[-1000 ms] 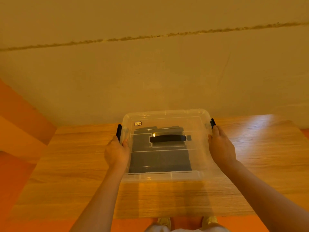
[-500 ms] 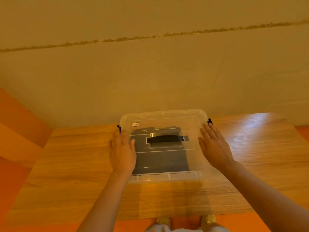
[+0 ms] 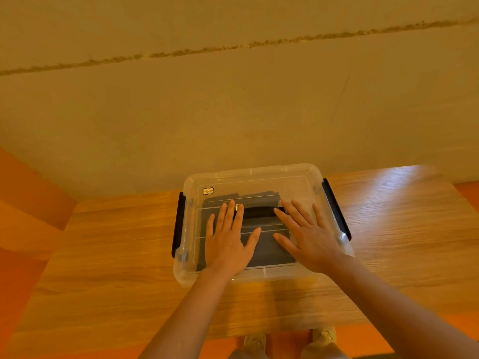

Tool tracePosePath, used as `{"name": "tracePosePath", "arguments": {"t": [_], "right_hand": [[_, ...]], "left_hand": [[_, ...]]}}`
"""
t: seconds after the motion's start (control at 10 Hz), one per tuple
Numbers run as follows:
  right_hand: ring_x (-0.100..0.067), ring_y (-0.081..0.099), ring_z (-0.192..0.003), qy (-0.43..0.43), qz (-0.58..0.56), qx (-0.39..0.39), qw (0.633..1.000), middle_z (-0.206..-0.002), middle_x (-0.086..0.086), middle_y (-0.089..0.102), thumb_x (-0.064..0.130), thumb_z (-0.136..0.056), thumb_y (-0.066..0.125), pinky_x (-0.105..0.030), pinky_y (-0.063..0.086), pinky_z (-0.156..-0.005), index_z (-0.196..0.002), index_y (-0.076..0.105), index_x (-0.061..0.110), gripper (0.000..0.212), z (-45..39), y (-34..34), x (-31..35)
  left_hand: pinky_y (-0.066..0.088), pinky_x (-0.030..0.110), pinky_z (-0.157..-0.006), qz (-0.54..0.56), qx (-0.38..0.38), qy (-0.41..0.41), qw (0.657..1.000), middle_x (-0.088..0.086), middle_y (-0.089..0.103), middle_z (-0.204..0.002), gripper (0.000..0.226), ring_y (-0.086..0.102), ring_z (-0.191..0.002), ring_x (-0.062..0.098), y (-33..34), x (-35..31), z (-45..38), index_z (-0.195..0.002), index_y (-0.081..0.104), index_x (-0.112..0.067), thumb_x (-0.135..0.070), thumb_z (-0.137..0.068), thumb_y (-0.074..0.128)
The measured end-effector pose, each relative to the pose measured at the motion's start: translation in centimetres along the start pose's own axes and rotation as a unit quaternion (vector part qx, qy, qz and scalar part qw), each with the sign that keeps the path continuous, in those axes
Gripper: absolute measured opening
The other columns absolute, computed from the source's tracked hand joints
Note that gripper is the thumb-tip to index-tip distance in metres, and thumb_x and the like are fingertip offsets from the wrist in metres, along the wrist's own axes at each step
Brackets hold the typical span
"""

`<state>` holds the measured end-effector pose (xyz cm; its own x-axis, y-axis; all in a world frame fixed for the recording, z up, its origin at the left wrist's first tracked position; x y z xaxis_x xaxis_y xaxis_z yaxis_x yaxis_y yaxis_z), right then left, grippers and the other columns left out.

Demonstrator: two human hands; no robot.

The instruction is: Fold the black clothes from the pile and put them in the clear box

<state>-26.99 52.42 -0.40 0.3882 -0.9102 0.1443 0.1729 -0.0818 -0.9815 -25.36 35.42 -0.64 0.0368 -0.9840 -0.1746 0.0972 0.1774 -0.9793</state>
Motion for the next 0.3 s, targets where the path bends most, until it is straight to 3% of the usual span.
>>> {"name": "tracePosePath", "arguments": {"t": [0.1, 0.2, 0.3], "right_hand": [[-0.008, -0.019, -0.144, -0.002, -0.003, -0.004, 1.0, -0.159, 0.01, -0.009, 0.075, -0.078, -0.017, -0.045, -0.014, -0.116, -0.151, 0.004, 0.036, 0.085, 0.1, -0.2, 0.1], [-0.012, -0.003, -0.148, -0.004, -0.008, 0.004, 1.0, -0.16, 0.009, 0.005, 0.078, -0.07, -0.022, -0.043, -0.003, -0.118, -0.15, 0.016, 0.036, 0.098, -0.1, -1.1, 0.3], [-0.013, 0.038, -0.134, 0.031, -0.102, 0.003, 0.994, -0.147, 0.006, 0.042, 0.078, -0.076, 0.001, -0.036, 0.032, -0.11, -0.141, 0.041, 0.029, 0.09, -1.6, -3.7, -0.2]], "left_hand": [[-0.011, 0.04, -0.118, 0.012, 0.024, 0.003, 1.0, -0.003, -0.012, -0.16, 0.089, -0.02, -0.145, 0.014, -0.3, -0.3, 0.4, -0.153, -0.004, -0.027, -0.072, -0.077, -0.012], [0.0, 0.04, -0.119, 0.025, 0.031, 0.015, 0.999, -0.001, 0.006, -0.161, 0.081, -0.001, -0.148, 0.017, -1.9, -0.4, -0.3, -0.153, 0.013, -0.024, -0.073, -0.088, 0.007], [0.019, 0.04, -0.116, 0.116, 0.022, 0.004, 0.993, -0.001, 0.033, -0.153, 0.068, 0.029, -0.14, 0.018, -4.9, 0.2, -3.0, -0.146, 0.035, -0.021, -0.064, -0.094, 0.029]]}}
Point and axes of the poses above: each hand's wrist, its own z-axis away from the middle knuckle, its own y-axis out of the palm, x = y × z, the point moved 9 cm from there along -z, towards the middle knuckle
